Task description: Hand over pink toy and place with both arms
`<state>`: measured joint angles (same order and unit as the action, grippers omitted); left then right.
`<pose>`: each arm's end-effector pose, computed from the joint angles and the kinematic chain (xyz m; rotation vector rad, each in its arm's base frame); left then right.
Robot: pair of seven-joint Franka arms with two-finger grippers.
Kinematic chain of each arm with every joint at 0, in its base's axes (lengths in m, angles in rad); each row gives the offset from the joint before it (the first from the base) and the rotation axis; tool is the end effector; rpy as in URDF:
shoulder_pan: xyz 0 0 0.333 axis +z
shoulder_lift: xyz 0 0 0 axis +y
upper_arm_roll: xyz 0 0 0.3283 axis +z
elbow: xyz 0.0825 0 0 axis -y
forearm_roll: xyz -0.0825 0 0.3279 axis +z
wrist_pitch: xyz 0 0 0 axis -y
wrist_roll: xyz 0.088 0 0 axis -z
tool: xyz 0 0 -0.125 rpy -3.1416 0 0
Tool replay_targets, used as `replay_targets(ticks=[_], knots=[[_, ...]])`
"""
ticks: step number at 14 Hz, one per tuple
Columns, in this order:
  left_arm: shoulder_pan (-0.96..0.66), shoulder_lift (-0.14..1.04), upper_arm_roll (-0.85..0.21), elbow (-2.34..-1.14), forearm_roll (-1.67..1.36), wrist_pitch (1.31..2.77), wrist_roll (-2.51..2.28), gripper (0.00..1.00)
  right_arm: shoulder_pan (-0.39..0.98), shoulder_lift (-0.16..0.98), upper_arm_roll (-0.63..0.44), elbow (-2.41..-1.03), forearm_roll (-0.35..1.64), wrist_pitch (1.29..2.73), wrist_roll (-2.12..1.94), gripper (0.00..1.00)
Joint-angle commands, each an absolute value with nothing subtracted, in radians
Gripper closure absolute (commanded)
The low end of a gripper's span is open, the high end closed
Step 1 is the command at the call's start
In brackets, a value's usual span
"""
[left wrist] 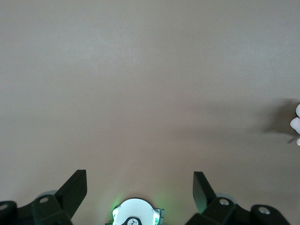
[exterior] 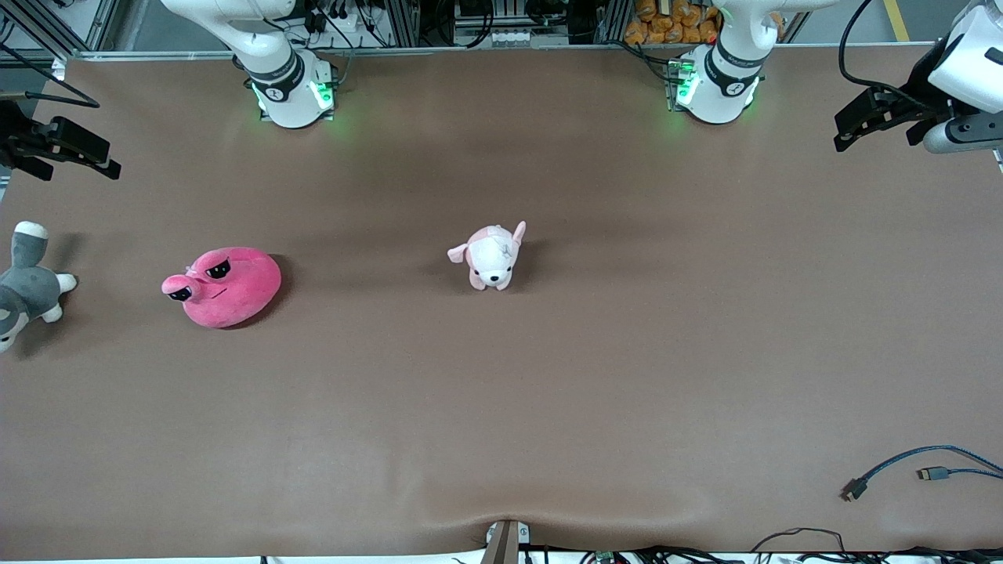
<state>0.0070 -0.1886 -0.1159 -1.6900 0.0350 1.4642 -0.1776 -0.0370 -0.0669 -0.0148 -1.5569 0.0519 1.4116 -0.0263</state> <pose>0.4219 -0.0474 0.6474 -3.0777 -0.1143 0.0462 0.4582 -0.0169 0.6435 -3.0837 0.0296 0.1177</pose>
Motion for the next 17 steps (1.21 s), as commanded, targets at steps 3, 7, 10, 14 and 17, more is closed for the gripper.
replay_targets(ticks=[3, 7, 10, 14, 17], knots=[[0.015, -0.198, -0.129, -1.684, 0.054, 1.465, -0.176, 0.00, -0.045, -0.081, -0.002, -1.565, 0.035, 1.413, -0.012, 0.00], [0.017, -0.201, -0.130, -1.692, 0.054, 1.456, -0.178, 0.00, -0.043, -0.077, -0.002, -1.563, 0.037, 1.416, -0.012, 0.00], [0.015, -0.201, -0.135, -1.692, 0.054, 1.456, -0.179, 0.00, -0.041, -0.078, -0.002, -1.563, 0.037, 1.413, -0.012, 0.00], [0.017, -0.207, -0.132, -1.687, 0.052, 1.456, -0.179, 0.00, -0.041, -0.078, 0.000, -1.565, 0.037, 1.410, -0.012, 0.00], [0.018, -0.206, -0.124, -1.686, 0.052, 1.456, -0.179, 0.00, -0.041, -0.078, 0.000, -1.565, 0.037, 1.410, -0.012, 0.00]])
